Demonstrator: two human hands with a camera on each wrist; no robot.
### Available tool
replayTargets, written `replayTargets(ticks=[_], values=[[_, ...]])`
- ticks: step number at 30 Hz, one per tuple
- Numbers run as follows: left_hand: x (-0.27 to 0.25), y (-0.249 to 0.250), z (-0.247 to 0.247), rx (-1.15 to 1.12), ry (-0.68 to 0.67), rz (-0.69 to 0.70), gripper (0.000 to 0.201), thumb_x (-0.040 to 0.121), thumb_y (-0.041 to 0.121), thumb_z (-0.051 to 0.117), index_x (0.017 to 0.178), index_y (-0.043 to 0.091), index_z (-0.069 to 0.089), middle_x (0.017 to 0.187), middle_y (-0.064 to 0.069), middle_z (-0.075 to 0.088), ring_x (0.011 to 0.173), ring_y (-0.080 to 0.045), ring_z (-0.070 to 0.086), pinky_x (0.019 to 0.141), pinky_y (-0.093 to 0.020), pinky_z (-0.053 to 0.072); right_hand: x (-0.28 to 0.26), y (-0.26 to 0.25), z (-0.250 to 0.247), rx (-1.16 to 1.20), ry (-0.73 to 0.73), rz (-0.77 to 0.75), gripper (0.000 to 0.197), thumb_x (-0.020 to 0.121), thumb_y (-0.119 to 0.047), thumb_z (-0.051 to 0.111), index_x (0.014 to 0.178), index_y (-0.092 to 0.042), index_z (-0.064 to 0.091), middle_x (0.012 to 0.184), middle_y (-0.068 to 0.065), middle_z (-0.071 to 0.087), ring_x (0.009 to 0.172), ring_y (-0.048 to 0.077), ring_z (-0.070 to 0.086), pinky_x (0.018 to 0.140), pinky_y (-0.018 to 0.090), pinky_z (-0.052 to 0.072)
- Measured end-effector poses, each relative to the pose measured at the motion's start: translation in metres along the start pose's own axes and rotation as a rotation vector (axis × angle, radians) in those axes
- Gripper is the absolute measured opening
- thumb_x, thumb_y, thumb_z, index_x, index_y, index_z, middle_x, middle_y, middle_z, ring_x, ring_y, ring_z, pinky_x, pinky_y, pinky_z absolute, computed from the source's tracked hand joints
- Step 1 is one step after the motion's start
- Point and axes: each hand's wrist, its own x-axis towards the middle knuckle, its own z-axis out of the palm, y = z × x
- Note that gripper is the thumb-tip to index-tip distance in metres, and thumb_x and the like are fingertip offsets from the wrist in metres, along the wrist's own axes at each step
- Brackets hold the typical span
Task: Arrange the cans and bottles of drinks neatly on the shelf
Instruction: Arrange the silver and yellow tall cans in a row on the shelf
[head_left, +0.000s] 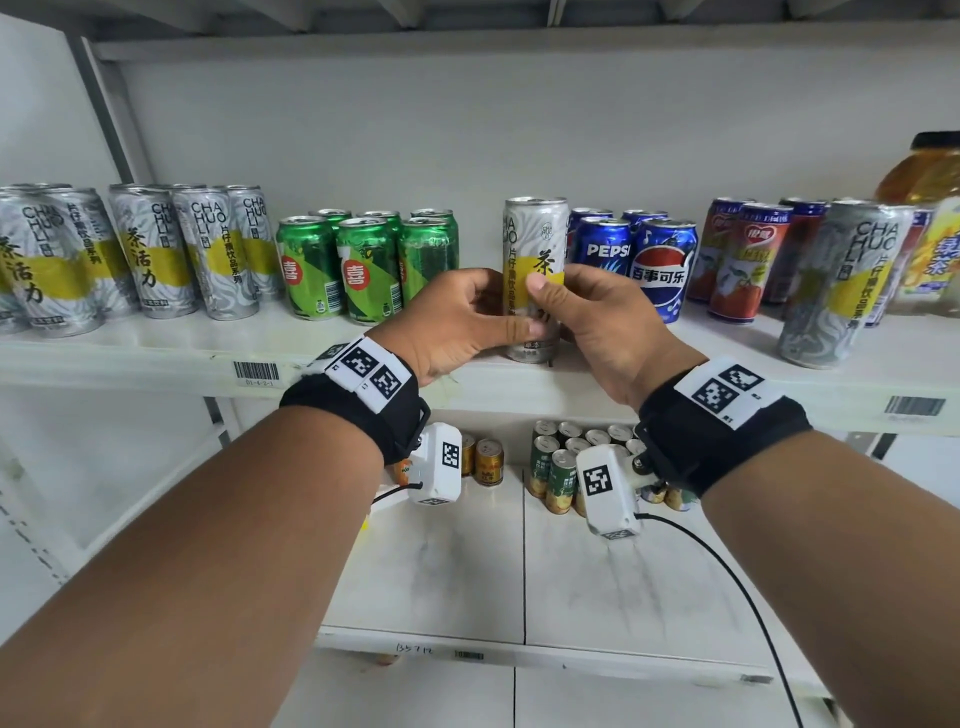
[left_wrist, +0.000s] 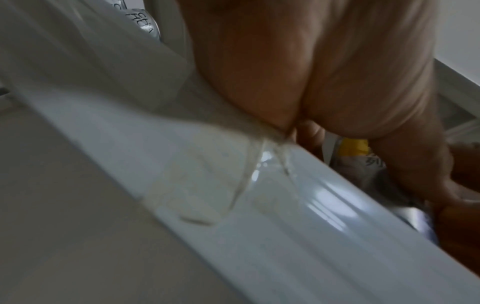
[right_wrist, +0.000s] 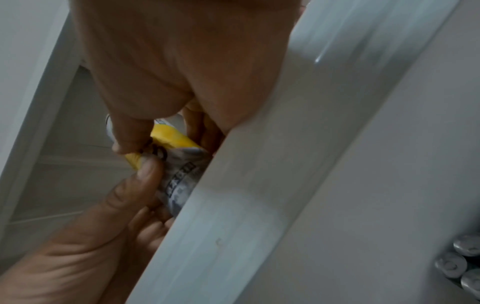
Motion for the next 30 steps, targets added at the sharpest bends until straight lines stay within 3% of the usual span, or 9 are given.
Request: replayTargets(ticks=[3,7,9,12,17,19,21,23,30], values=[[0.0015,-0.0004,-0.0014,0.0,-0.021,-0.022,0.042,0.081,0.014,0.09,0.118,0.007,0.072,0.112,-0.017,0.08,0.105,-0.03,0.078,0.088,-0.038,0.066,0.0005,0.001,-0.0001,-0.01,0.021,-0.012,0.032,0.095,-0.026,0.073,0.115,-0.002,0.071,0.11,0.018,0.077,0.095,0.026,0.075,0.087,0.048,0.064],[0.0042,-0.0007,-0.0036,0.008,-0.043,-0.017,0.029,0.091,0.015,0.084,0.118,0.007,0.073,0.101,-0.009,0.082,0.092,-0.018,0.079,0.084,-0.03,0.064,0.0013,-0.0004,-0.002,-0.001,0.012,0.006,0.034,0.099,-0.031,0.067,0.115,-0.001,0.072,0.112,0.017,0.078,0.105,0.031,0.075,0.099,0.05,0.06],[0.0041,-0.0012,-0.0048,0.01,-0.042,-0.005,0.034,0.088,0.024,0.088,0.115,0.008,0.076,0.101,-0.01,0.082,0.091,-0.019,0.077,0.087,-0.036,0.065,0.0009,-0.0011,-0.0018,0.002,-0.007,0.019,0.034,0.104,-0.031,0.061,0.119,-0.002,0.072,0.114,0.015,0.078,0.108,0.031,0.075,0.097,0.046,0.06],[0.0026,-0.0018,-0.0065,0.048,0.017,0.011,0.054,0.078,0.05,0.09,0.106,0.005,0.08,0.107,-0.027,0.077,0.094,-0.031,0.071,0.098,-0.053,0.059,0.0,-0.0009,-0.001,0.003,-0.025,0.017,0.03,0.105,-0.027,0.06,0.118,-0.004,0.073,0.113,0.014,0.079,0.108,0.029,0.076,0.095,0.04,0.061],[0.0001,0.0007,-0.0061,0.123,0.067,-0.011,0.091,0.076,0.071,0.084,0.107,-0.014,0.072,0.112,-0.04,0.07,0.095,-0.035,0.066,0.106,-0.071,0.049,-0.0024,-0.0032,-0.0005,0.048,-0.039,0.047,0.03,0.094,-0.024,0.07,0.112,-0.001,0.073,0.117,0.026,0.074,0.106,0.04,0.071,0.105,0.059,0.053],[0.0009,0.0008,-0.0055,0.12,0.098,-0.015,0.088,0.079,0.068,0.081,0.107,-0.015,0.071,0.108,-0.04,0.071,0.093,-0.034,0.068,0.097,-0.066,0.055,-0.0029,-0.0041,0.0001,0.042,-0.048,0.054,0.039,0.088,-0.025,0.075,0.115,0.003,0.072,0.123,0.034,0.068,0.103,0.041,0.064,0.109,0.067,0.046],[0.0028,0.0001,-0.0056,0.083,0.127,-0.02,0.075,0.089,0.06,0.077,0.104,-0.013,0.072,0.093,-0.027,0.077,0.082,-0.03,0.074,0.073,-0.046,0.067,-0.0038,-0.0039,0.0003,-0.003,-0.087,0.062,0.043,0.083,-0.022,0.08,0.118,0.001,0.072,0.12,0.029,0.072,0.103,0.038,0.067,0.11,0.064,0.047],[0.0042,0.0004,-0.004,0.067,0.142,-0.032,0.069,0.098,0.054,0.072,0.105,-0.015,0.071,0.087,-0.021,0.076,0.074,-0.026,0.074,0.059,-0.032,0.062,-0.0037,-0.0029,-0.0007,-0.058,-0.116,0.076,0.042,0.084,-0.014,0.081,0.122,0.001,0.07,0.118,0.023,0.075,0.104,0.036,0.071,0.109,0.059,0.05],[0.0089,-0.0052,-0.0026,0.095,0.145,0.007,0.072,0.099,0.05,0.073,0.103,-0.022,0.064,0.079,-0.02,0.069,0.067,-0.024,0.07,0.057,-0.03,0.06,0.0018,-0.0014,-0.0023,-0.136,-0.116,0.107,0.036,0.09,-0.001,0.075,0.125,0.0,0.067,0.12,0.023,0.074,0.118,0.046,0.067,0.109,0.062,0.048]])
